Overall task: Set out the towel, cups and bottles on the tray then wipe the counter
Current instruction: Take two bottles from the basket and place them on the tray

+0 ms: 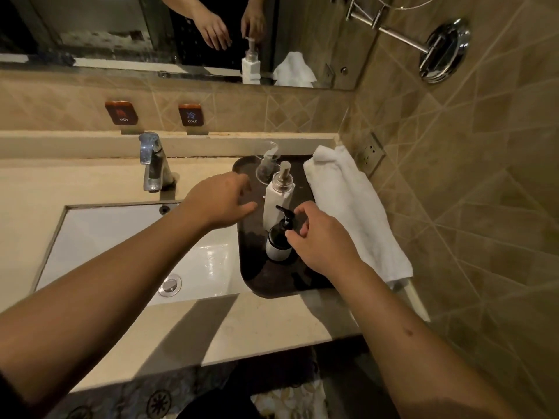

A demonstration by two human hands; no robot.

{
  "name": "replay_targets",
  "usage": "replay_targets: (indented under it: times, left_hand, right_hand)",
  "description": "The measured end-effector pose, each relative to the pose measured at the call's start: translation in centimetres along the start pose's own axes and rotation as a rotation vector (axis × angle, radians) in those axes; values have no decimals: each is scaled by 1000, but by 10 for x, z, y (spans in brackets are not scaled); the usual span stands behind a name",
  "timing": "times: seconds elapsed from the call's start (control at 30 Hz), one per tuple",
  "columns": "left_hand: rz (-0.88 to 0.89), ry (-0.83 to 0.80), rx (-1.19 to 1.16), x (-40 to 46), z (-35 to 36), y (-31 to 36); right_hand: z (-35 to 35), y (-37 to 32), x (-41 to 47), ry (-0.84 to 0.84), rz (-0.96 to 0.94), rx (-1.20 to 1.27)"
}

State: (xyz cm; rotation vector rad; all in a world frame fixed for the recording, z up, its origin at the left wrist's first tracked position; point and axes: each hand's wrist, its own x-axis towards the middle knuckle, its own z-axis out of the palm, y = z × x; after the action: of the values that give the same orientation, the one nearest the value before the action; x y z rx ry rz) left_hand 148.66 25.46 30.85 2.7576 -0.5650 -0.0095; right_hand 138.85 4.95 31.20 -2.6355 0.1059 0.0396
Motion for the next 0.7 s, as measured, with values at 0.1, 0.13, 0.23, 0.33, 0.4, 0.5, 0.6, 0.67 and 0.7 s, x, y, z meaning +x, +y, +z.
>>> replay_targets:
  times: [0.1, 0.13, 0.23, 0.33, 0.4, 0.5, 0.6, 0.67, 0.7]
  left_hand:
    - [-91, -56, 17, -56, -8, -4]
    - [-130, -76, 28, -76, -11, -3]
    - [-231, -127, 69, -138, -17, 0]
    - [-345, -148, 92, -202, -20, 3]
    - [-420, -182, 115, -246, -20, 3]
    - [-532, -233, 129, -309, -21, -3]
    - [-639, -245, 85, -363, -27, -16]
    - [-698, -231, 56, -394, -33, -29]
    - [-724, -217, 49, -408, -36, -36]
  right_hand:
    - [-5, 1, -20, -6, -63, -32]
    - [-6, 0, -27, -22, -92, -41]
    - [-3, 0, -49, -79, -190, -76]
    - [12, -5, -66, -149, -280, -125]
    - [29, -14, -80, -214, -324, -151]
    - [57, -34, -104, -289, -401, -187]
    - [81, -64, -129, -348, -486, -209]
    - [95, -86, -146, -398, -534, -222]
    - [102, -97, -153, -424, -557, -228]
